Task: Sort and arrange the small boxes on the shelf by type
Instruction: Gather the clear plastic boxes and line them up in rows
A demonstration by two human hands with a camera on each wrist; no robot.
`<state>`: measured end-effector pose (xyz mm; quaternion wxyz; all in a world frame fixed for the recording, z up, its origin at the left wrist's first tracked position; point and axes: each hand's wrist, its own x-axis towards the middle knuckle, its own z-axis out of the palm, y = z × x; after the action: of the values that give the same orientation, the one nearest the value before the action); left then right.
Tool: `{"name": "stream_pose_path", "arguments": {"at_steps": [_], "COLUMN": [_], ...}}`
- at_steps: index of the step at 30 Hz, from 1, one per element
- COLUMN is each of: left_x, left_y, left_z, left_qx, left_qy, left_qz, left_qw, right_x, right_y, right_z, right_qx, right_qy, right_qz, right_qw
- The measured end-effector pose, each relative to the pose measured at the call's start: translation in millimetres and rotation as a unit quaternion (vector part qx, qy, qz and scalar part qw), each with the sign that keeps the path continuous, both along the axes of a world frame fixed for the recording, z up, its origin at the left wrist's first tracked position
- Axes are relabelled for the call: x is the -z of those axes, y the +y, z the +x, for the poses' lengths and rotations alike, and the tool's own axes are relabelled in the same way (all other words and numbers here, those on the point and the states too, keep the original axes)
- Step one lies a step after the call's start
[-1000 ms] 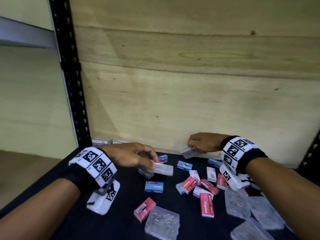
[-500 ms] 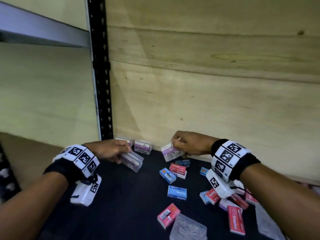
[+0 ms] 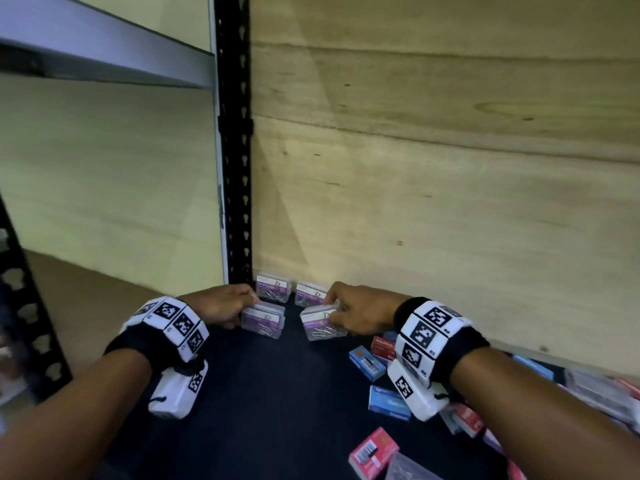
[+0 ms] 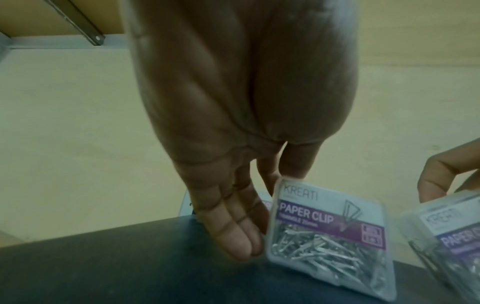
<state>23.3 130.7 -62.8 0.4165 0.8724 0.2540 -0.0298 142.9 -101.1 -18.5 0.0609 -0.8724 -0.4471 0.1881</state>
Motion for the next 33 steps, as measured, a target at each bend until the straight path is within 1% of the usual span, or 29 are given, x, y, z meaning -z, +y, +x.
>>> {"name": "stream_pose_path", "arguments": {"at_steps": [7, 9, 11, 14, 17, 20, 24, 29, 31, 33], "left_x": [1, -1, -4, -6, -7, -13, -19, -17, -17, -19], "left_y": [3, 4, 5, 12, 10, 2, 0, 7, 12, 17], "left_z": [1, 1, -2, -4, -4, -3, 1, 13, 15, 17], "left_qx": [-0.005, -0.002, 0.026, 0.092, 0.111, 0.124, 0.134, 0.133, 0.129, 0.112], "left_qy": [-0.006, 0.006, 0.026, 0.061, 0.073, 0.076, 0.092, 0.108, 0.105, 0.102], "left_qz": [-0.025, -0.022, 0.014, 0.125, 0.186, 0.236, 0.284, 0.314, 0.313, 0.290], "left_qw": [1.000, 1.000, 0.999, 0.986, 0.974, 0.961, 0.945, 0.934, 0.935, 0.945], "right_x": [5, 4, 4, 4, 3, -2, -4, -2, -3, -5], "right_y": [8, 8, 7, 5, 2, -1, -2, 4, 9, 15], "right_z": [-3, -3, -3, -3, -3, -4, 0, 5, 3, 0], "right_qx": [0.014, 0.015, 0.018, 0.024, 0.025, 0.028, 0.053, 0.061, 0.061, 0.060], "right_qy": [0.002, 0.002, 0.001, -0.007, -0.015, -0.002, 0.064, 0.081, 0.077, 0.068], "right_qz": [-0.023, -0.033, -0.044, -0.058, -0.062, -0.053, -0.041, -0.062, -0.073, -0.086], "right_qw": [1.000, 0.999, 0.999, 0.998, 0.998, 0.998, 0.996, 0.993, 0.992, 0.992]}}
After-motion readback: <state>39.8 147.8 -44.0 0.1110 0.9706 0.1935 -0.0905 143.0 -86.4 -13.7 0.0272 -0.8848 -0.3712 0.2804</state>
